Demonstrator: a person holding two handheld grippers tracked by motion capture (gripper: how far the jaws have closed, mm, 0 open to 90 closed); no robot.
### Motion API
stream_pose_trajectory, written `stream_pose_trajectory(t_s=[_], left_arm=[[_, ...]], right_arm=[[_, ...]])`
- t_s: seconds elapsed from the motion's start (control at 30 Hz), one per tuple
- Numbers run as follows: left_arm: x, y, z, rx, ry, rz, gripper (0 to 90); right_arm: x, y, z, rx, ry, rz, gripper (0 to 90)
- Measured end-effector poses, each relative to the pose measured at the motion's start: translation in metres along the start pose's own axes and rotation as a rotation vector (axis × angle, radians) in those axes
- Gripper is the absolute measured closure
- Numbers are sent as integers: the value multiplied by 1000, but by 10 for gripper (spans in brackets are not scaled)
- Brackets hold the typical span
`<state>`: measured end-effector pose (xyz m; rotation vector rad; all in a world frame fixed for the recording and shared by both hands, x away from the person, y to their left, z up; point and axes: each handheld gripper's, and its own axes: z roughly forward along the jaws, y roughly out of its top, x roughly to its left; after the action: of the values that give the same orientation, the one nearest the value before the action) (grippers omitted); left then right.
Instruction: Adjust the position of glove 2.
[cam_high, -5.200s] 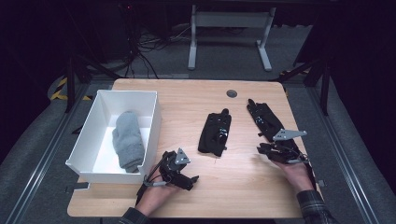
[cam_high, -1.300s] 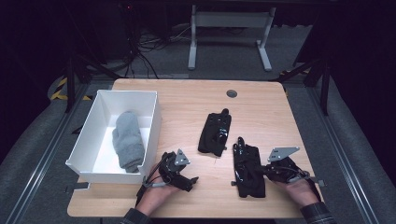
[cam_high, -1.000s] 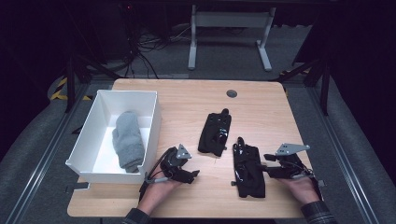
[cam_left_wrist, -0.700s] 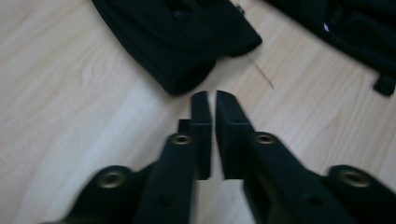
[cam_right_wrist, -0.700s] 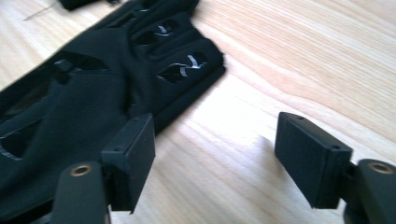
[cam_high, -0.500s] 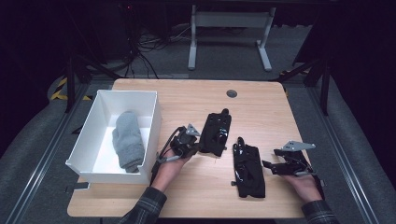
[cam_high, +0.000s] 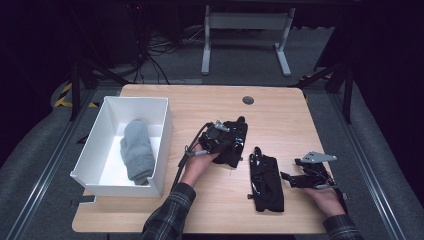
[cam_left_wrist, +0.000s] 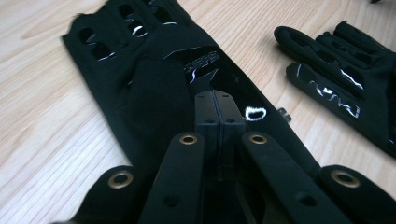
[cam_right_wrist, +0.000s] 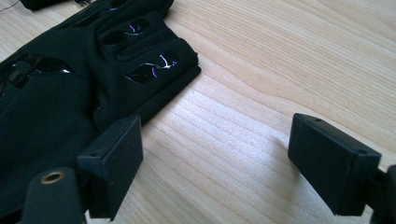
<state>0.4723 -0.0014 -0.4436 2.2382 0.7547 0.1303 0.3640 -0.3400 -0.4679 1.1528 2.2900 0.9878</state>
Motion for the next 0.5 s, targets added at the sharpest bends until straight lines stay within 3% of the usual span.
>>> stream_pose_trajectory(t_s=[0.13,0.2,0.5], left_arm=[[-1,-3,11,36,-2,10,900],[0,-4,10,33,-4,-3,900],[-15,-20,-4,54,-31,13,900]], right_arm=[[0,0,0,-2,1,3,176],[0,0,0,-2,2,2,174],[0,0,0,-1,0,1,170]])
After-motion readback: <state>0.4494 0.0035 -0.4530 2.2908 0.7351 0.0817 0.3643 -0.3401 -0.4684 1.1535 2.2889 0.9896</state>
